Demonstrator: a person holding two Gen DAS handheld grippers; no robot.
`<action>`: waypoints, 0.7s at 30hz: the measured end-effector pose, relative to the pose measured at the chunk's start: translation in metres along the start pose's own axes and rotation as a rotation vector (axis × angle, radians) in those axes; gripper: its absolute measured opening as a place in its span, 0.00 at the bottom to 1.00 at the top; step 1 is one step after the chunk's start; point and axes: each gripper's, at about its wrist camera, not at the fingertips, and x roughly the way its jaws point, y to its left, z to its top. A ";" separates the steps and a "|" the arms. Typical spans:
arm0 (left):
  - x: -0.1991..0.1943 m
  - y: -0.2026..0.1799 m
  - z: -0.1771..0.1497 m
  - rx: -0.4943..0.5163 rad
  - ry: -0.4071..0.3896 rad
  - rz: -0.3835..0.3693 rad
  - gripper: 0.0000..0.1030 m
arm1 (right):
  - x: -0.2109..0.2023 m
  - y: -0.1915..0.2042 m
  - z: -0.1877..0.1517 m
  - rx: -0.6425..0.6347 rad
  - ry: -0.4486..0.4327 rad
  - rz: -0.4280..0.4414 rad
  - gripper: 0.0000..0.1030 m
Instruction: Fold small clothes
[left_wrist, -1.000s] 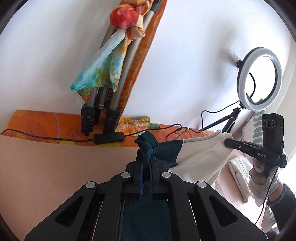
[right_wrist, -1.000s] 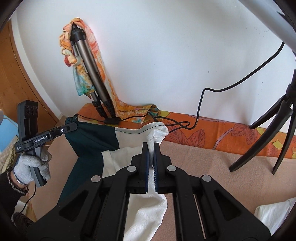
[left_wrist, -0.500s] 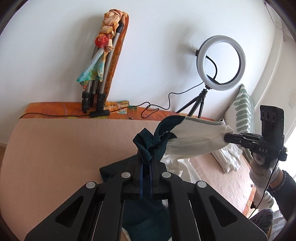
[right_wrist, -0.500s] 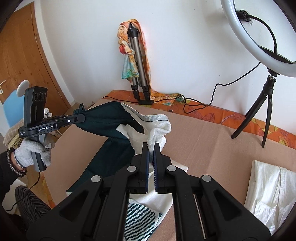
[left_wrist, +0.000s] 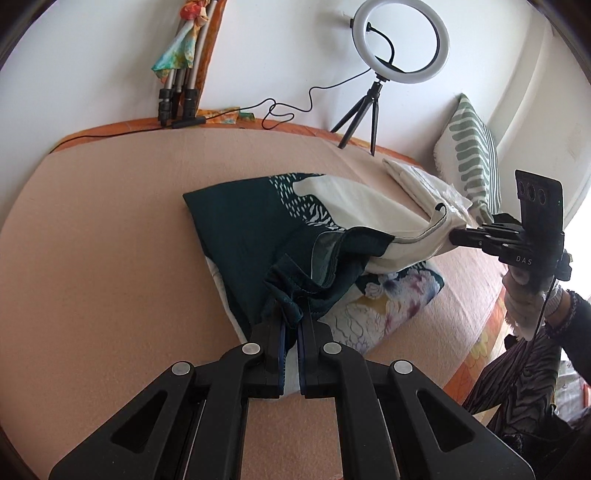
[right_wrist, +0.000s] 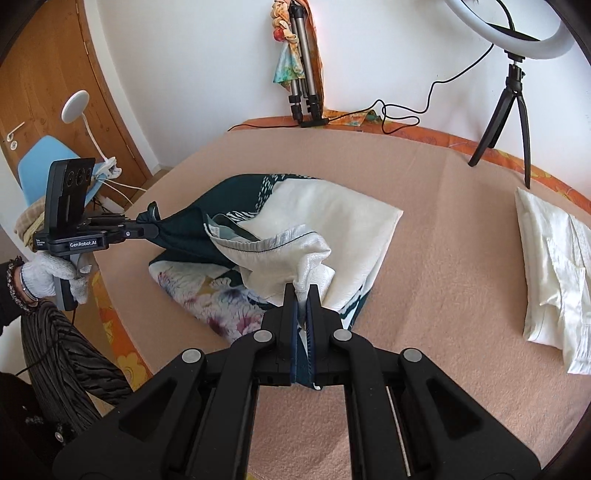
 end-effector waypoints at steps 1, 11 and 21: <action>0.001 0.000 -0.003 -0.001 0.003 0.006 0.03 | 0.000 -0.001 -0.004 -0.007 0.000 -0.012 0.05; -0.003 -0.009 -0.022 0.063 0.062 0.034 0.06 | -0.005 -0.010 -0.026 -0.027 0.032 -0.059 0.05; -0.053 -0.010 -0.021 0.076 0.034 0.016 0.06 | -0.042 -0.012 -0.039 -0.050 0.037 0.030 0.05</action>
